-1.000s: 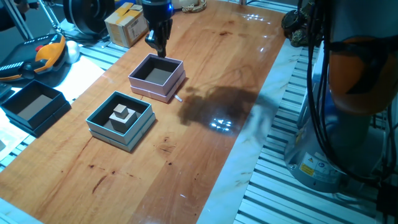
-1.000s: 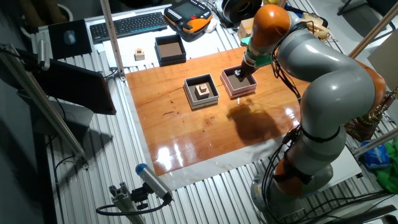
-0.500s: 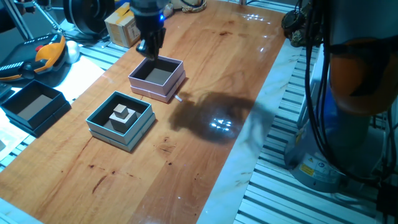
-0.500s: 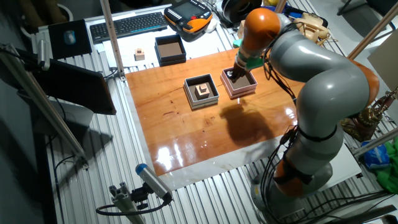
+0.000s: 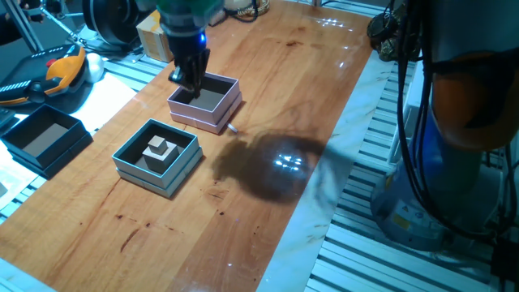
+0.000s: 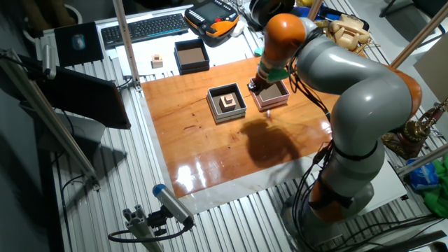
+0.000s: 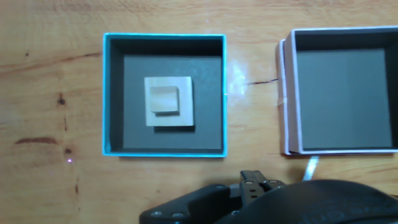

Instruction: Move an object from one box to another

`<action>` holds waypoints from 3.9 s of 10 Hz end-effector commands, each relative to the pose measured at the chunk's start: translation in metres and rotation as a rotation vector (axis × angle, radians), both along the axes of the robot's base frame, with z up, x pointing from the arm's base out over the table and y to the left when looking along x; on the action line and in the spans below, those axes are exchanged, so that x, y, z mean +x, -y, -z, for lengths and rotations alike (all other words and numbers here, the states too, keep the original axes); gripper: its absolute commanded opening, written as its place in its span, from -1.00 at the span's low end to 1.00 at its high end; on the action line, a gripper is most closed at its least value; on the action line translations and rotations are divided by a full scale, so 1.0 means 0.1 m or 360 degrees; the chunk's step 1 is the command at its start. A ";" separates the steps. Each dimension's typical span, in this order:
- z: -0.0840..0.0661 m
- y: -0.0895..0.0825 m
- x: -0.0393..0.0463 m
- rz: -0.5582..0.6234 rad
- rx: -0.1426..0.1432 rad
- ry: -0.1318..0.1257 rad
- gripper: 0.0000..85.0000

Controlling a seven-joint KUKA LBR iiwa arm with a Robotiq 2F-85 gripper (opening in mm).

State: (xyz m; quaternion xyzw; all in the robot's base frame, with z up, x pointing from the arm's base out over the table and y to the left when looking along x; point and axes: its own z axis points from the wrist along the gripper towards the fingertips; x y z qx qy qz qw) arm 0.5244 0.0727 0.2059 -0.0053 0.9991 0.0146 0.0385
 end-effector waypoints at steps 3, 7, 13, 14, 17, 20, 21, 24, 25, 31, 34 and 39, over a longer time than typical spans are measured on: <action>-0.08 -0.15 -0.001 0.0015 -0.0073 -0.0017 -1.00; -0.05 -0.27 -0.001 0.0025 -0.0065 -0.0031 -1.00; -0.02 -0.25 0.055 -0.0029 -0.0007 -0.0028 -1.00; -0.02 -0.25 0.055 -0.0085 -0.0021 -0.0005 -1.00; -0.02 -0.25 0.055 -0.0209 0.0024 -0.0047 -1.00; -0.03 -0.26 0.064 -0.0190 -0.0076 -0.0091 -1.00; -0.03 -0.31 0.097 -0.0169 -0.0057 -0.0092 -1.00; 0.07 -0.48 0.130 -0.0088 -0.0028 -0.0042 -1.00; 0.12 -0.57 0.139 -0.0056 -0.0039 -0.0025 -1.00; 0.53 -0.75 0.355 -0.0023 -0.0002 0.0018 -1.00; 0.57 -0.81 0.433 -0.0006 -0.0008 0.0013 -1.00; 0.54 -0.84 0.563 0.0002 0.0005 -0.0019 -1.00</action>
